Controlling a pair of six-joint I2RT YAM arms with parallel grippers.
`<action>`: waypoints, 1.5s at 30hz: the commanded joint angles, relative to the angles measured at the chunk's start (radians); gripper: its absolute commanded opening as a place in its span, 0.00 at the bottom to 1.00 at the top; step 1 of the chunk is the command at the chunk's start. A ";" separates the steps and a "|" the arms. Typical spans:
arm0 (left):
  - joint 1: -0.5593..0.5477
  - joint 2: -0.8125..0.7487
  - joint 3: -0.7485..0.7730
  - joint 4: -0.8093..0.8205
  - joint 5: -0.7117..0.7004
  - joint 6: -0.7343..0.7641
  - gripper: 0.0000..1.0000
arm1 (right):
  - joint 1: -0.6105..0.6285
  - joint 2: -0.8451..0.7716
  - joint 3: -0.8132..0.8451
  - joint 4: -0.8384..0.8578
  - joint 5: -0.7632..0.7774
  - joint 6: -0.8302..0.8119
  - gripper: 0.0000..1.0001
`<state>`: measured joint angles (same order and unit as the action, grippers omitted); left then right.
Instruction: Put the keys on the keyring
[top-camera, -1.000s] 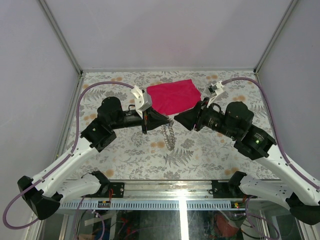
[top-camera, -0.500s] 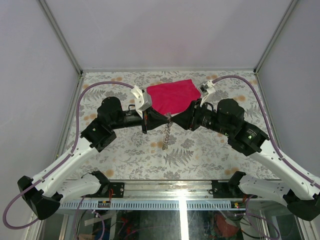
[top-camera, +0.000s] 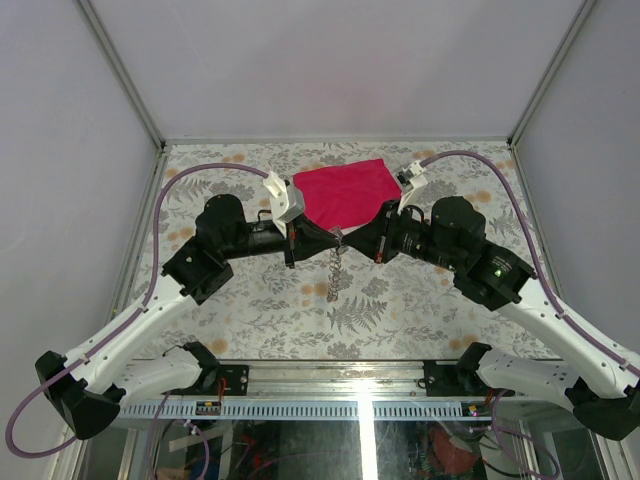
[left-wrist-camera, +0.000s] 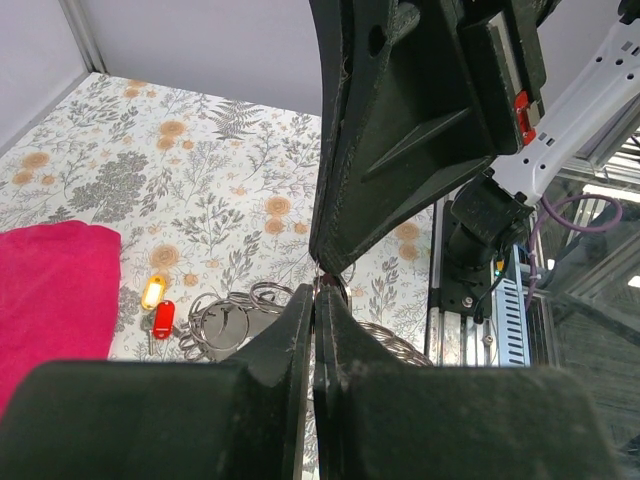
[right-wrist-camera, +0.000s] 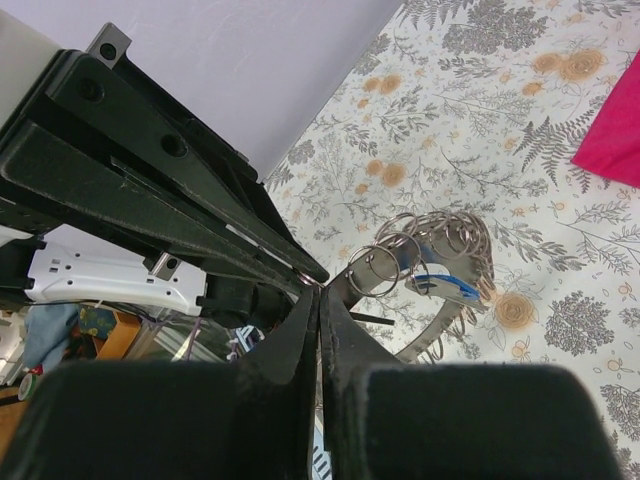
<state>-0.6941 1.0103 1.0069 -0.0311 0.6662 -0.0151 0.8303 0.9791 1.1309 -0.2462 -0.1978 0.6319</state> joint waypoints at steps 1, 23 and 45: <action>-0.004 -0.027 0.001 0.080 -0.014 -0.003 0.00 | 0.004 -0.016 0.052 -0.026 0.056 -0.024 0.00; -0.004 -0.031 0.005 0.084 -0.019 -0.002 0.00 | 0.004 0.049 0.049 -0.138 0.064 -0.030 0.00; -0.004 -0.036 0.002 0.094 -0.025 -0.006 0.00 | 0.004 0.099 0.018 -0.163 0.018 0.004 0.10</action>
<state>-0.6994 1.0103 0.9913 -0.0689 0.6399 -0.0151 0.8322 1.0584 1.1618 -0.3565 -0.1757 0.6449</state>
